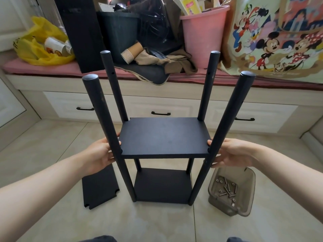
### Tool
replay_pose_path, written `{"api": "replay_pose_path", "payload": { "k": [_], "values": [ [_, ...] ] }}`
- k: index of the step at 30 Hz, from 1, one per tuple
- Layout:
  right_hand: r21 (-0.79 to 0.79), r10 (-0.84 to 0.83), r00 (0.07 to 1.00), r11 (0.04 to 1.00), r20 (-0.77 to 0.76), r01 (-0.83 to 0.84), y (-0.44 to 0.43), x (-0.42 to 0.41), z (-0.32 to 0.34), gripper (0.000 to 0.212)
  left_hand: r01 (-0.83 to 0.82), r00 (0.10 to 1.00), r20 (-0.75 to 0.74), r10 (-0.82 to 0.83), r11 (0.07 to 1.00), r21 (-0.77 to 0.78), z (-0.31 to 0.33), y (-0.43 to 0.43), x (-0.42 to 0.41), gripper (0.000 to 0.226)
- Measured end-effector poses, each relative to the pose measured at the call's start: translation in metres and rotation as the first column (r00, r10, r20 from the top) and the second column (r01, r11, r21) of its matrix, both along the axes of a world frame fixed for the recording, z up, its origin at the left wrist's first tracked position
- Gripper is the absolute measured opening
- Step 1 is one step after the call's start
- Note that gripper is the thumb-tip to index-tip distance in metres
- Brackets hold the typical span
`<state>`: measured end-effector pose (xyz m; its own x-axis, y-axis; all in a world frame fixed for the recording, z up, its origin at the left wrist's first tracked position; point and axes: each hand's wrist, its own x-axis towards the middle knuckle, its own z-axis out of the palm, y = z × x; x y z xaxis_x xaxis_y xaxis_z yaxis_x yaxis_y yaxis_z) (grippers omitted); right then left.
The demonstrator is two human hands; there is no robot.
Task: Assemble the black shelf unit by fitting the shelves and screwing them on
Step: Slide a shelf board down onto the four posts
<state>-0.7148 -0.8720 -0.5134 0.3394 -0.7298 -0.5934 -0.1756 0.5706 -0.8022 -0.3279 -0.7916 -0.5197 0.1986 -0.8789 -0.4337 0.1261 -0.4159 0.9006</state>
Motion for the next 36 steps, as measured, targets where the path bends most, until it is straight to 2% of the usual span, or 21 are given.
{"api": "replay_pose_path", "payload": {
  "k": [8,13,20,22,24,29,33,36],
  "values": [
    [0.002,0.045,0.999,0.999,-0.005,-0.045,-0.005,-0.002,-0.006,0.021,0.007,1.0,0.027,-0.008,1.0,0.023,-0.003,-0.001,0.0,0.035],
    [0.003,0.047,0.999,0.999,0.02,-0.047,-0.006,-0.002,-0.008,0.037,-0.007,1.0,0.028,0.006,0.999,0.035,-0.001,0.0,-0.002,0.032],
    [-0.026,0.03,0.999,0.999,0.017,-0.03,-0.005,0.003,-0.011,0.02,-0.054,0.997,0.056,0.052,0.997,0.046,-0.003,-0.012,0.002,0.031],
    [-0.041,0.014,1.0,0.999,0.011,-0.014,-0.002,0.007,-0.013,0.012,-0.082,0.994,0.071,0.079,0.996,0.032,-0.003,-0.018,0.004,0.025],
    [-0.055,-0.007,1.0,0.998,0.009,0.008,0.002,0.01,-0.014,0.006,-0.143,0.984,0.107,0.14,0.989,0.023,-0.006,-0.02,0.003,0.018],
    [-0.081,-0.066,0.998,0.994,0.023,0.068,0.021,0.016,-0.015,0.005,-0.36,0.916,0.232,0.328,0.926,0.11,-0.035,-0.003,-0.01,0.026],
    [-0.09,-0.114,0.993,0.989,0.012,0.115,0.038,0.027,-0.012,0.01,-0.283,0.953,0.174,0.248,0.936,0.211,-0.039,0.016,-0.037,0.02],
    [-0.085,-0.131,0.991,0.988,0.004,0.13,0.053,0.04,-0.012,0.015,-0.144,0.988,0.085,0.126,0.957,0.251,-0.031,0.023,-0.066,0.01]
  ]
}}
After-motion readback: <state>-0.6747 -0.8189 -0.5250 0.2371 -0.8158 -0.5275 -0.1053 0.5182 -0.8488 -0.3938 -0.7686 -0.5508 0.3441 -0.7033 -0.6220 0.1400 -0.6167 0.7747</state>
